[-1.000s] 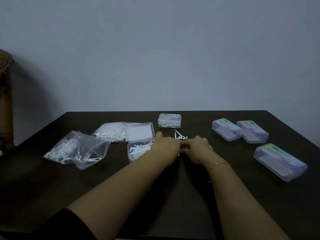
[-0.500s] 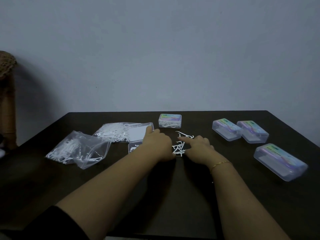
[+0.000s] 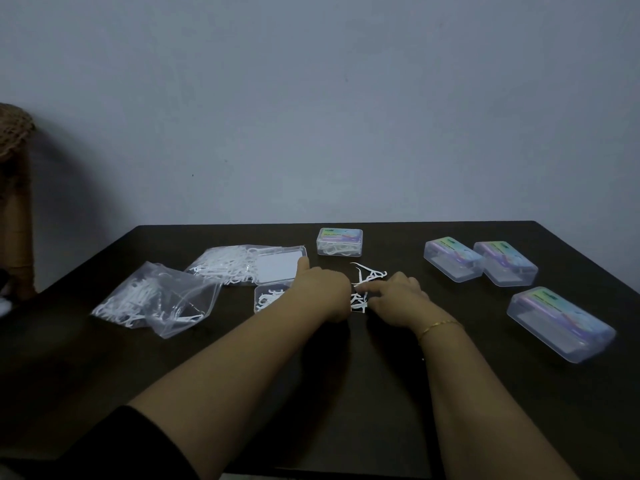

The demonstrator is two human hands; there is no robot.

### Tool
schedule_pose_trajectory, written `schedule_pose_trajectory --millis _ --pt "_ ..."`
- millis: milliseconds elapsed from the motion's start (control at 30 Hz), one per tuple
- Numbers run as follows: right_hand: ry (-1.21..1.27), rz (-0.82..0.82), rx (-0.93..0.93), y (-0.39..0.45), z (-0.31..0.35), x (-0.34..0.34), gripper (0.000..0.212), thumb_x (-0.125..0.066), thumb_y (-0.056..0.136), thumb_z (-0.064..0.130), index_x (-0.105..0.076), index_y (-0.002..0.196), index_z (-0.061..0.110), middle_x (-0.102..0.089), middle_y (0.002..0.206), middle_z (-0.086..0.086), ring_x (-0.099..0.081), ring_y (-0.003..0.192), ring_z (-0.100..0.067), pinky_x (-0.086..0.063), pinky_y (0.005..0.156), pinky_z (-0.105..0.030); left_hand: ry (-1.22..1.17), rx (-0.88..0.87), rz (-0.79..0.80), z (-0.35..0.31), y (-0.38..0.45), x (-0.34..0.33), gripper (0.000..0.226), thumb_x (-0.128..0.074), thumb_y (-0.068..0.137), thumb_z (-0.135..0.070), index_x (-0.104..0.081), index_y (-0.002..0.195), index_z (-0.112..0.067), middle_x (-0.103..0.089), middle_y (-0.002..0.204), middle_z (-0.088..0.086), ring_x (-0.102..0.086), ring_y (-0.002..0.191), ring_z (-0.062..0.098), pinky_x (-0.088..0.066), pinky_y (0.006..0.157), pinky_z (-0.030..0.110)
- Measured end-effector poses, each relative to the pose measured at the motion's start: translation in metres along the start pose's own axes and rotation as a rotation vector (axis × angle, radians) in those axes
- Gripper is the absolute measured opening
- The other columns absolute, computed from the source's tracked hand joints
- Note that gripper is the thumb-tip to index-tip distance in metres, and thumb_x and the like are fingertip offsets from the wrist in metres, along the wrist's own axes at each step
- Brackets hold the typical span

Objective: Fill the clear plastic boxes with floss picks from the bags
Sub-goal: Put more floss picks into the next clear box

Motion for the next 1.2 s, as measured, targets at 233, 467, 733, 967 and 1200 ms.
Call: schedule_pose_trajectory --millis 233,467,733,967,1200 --pt "0.002 -0.014 -0.052 0.002 -0.010 0.008 0.017 -0.056 0.092 0.035 -0.062 0.108 0.034 -0.040 0.130 -0.007 -0.035 0.123 -0.027 -0.036 0.103 -0.035 -0.002 0.025 0.004 -0.001 0.002 0.003 0.025 -0.054 0.089 -0.032 -0.048 0.069 -0.019 -0.049 0.069 -0.004 -0.057 0.092 0.019 -0.014 0.105 0.046" --pt "-0.029 0.032 -0.139 0.013 -0.020 0.004 0.034 -0.056 0.089 0.036 -0.062 0.119 0.020 -0.053 0.127 -0.005 -0.043 0.120 -0.026 -0.038 0.104 -0.040 -0.054 0.014 -0.030 -0.006 -0.001 0.002 0.024 -0.052 0.091 -0.041 -0.053 0.083 -0.019 -0.050 0.077 -0.003 -0.058 0.099 0.021 -0.014 0.106 0.045" --pt "-0.024 0.115 -0.187 0.010 -0.024 0.008 0.038 -0.052 0.093 0.033 -0.058 0.125 0.012 -0.054 0.130 -0.009 -0.047 0.123 -0.027 -0.038 0.106 -0.037 0.118 -0.105 -0.195 -0.006 -0.001 0.022 0.015 -0.054 0.087 -0.032 -0.057 0.078 -0.020 -0.059 0.076 -0.003 -0.060 0.090 0.020 -0.019 0.100 0.041" --pt "0.096 0.105 -0.262 0.010 -0.027 0.002 0.046 -0.069 0.079 0.032 -0.060 0.118 0.009 -0.059 0.119 -0.014 -0.055 0.111 -0.028 -0.048 0.096 -0.040 -0.101 -0.140 -0.505 0.018 -0.016 0.054 0.017 -0.057 0.084 -0.036 -0.067 0.095 -0.028 -0.063 0.092 -0.003 -0.052 0.098 0.014 -0.015 0.089 0.033" --pt "-0.023 0.001 -0.176 0.007 -0.011 0.004 0.023 -0.068 0.079 0.030 -0.061 0.092 0.012 -0.051 0.075 -0.002 -0.056 0.083 -0.021 -0.051 0.079 -0.032 -0.429 0.087 -0.720 0.088 -0.057 0.015 0.006 -0.064 0.085 -0.034 -0.069 0.084 -0.031 -0.064 0.089 -0.012 -0.052 0.097 0.009 -0.011 0.081 0.027"
Point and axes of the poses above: each hand's wrist, its own y-axis towards the middle knuckle, its own x-axis out of the back of the hand, z = x × y, the point moved 8 cm from there along y, towards the middle knuckle
